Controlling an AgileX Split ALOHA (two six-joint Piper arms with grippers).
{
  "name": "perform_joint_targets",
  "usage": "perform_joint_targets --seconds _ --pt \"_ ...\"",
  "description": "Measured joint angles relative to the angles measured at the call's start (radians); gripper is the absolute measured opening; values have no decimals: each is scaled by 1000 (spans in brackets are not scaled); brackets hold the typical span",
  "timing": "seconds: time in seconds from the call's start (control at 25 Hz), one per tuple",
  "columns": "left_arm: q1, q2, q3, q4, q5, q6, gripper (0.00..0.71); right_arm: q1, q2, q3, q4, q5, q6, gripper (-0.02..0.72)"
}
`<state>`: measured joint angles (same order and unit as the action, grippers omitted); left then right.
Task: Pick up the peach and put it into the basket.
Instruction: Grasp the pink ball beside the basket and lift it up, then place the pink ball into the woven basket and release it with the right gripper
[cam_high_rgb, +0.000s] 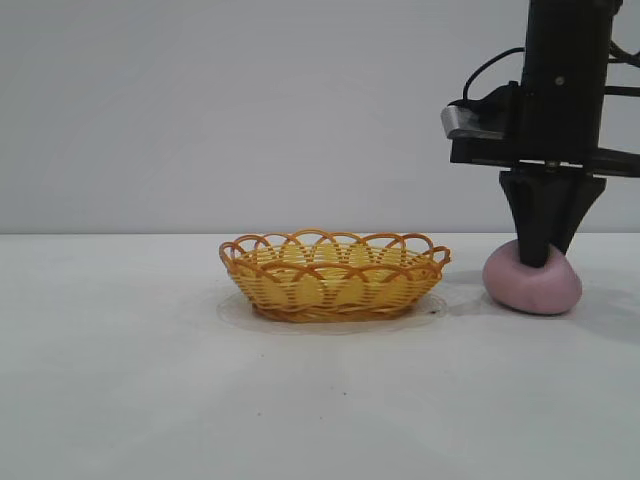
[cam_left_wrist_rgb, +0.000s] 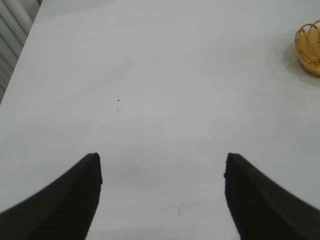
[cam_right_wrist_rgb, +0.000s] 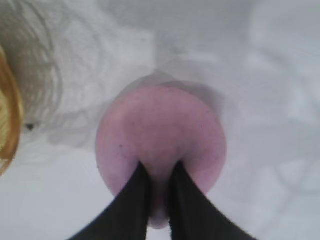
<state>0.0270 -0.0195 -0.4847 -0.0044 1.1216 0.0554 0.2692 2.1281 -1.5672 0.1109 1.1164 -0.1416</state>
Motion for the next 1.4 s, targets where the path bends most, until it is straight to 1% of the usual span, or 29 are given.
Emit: perform_joint_targets --seconds 0.2,0.32,0.52,0.72,0.92,1.16,1.28,1.32,1.4 --pt "0 0 0 0 0 0 458 0 0 -128 -11 95 0 0" --pt "0 0 0 0 0 0 458 14 -5 -238 -36 100 0 0" --pt "0 0 0 0 0 0 458 81 -33 -349 -32 113 0 0" --pt "0 0 0 0 0 0 458 206 -28 -358 -28 121 0 0" --pt "0 0 0 0 0 0 458 290 25 -358 -28 122 0 0" --pt "0 0 0 0 0 0 458 301 98 -358 -24 122 -2 0" --pt "0 0 0 0 0 0 458 301 119 -358 -5 119 -2 0" --pt "0 0 0 0 0 0 458 301 126 -358 2 119 -2 55" --pt "0 0 0 0 0 0 458 301 136 -358 14 118 -2 55"
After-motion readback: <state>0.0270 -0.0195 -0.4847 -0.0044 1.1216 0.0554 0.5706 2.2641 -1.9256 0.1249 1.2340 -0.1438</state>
